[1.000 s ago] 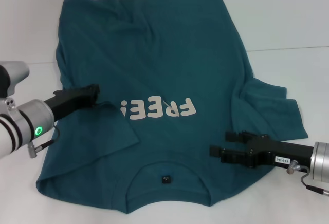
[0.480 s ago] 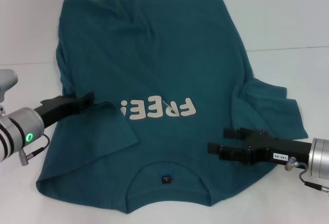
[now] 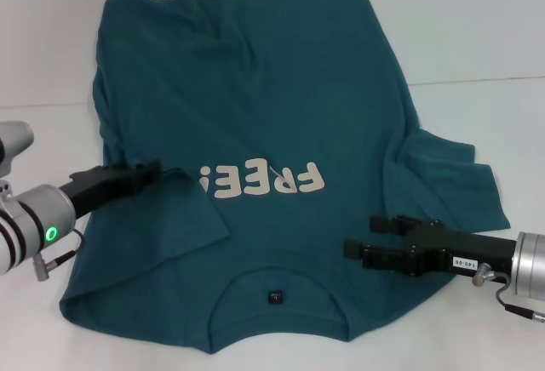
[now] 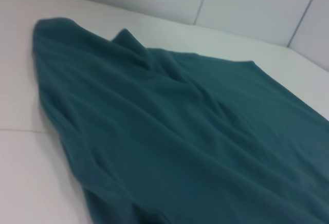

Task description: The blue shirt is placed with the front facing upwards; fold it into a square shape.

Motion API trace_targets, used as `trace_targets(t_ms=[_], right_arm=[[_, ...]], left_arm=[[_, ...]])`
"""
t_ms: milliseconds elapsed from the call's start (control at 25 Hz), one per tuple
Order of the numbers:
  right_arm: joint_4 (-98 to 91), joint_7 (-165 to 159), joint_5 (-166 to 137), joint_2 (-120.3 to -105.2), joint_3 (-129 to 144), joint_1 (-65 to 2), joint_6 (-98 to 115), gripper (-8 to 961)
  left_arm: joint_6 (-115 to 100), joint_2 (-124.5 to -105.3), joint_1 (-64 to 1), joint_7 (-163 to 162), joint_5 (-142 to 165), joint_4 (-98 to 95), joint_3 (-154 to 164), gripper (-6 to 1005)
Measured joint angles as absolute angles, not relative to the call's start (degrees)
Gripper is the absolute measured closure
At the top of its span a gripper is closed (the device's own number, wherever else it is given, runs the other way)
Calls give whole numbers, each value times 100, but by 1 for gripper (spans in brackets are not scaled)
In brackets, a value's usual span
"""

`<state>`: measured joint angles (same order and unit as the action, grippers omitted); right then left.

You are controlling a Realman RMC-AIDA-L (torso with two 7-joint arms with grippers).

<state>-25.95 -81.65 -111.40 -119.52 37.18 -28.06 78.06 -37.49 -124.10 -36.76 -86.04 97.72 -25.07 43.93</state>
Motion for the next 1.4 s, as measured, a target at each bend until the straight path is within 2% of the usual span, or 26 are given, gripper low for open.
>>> trace_targets(t_ms=[960, 1400], right_arm=[[-2581, -8165, -11143, -11953, 3708, -2719, 7876, 34], [-2640, -8163, -11110, -11934, 3646, -2715, 7852, 38]], left_arm=[[-3623, -12447, -4285, -8605, 9651, -2337, 4731, 336], [-5286, -12407, -3539, -8673, 9228, -2946, 4688, 334]])
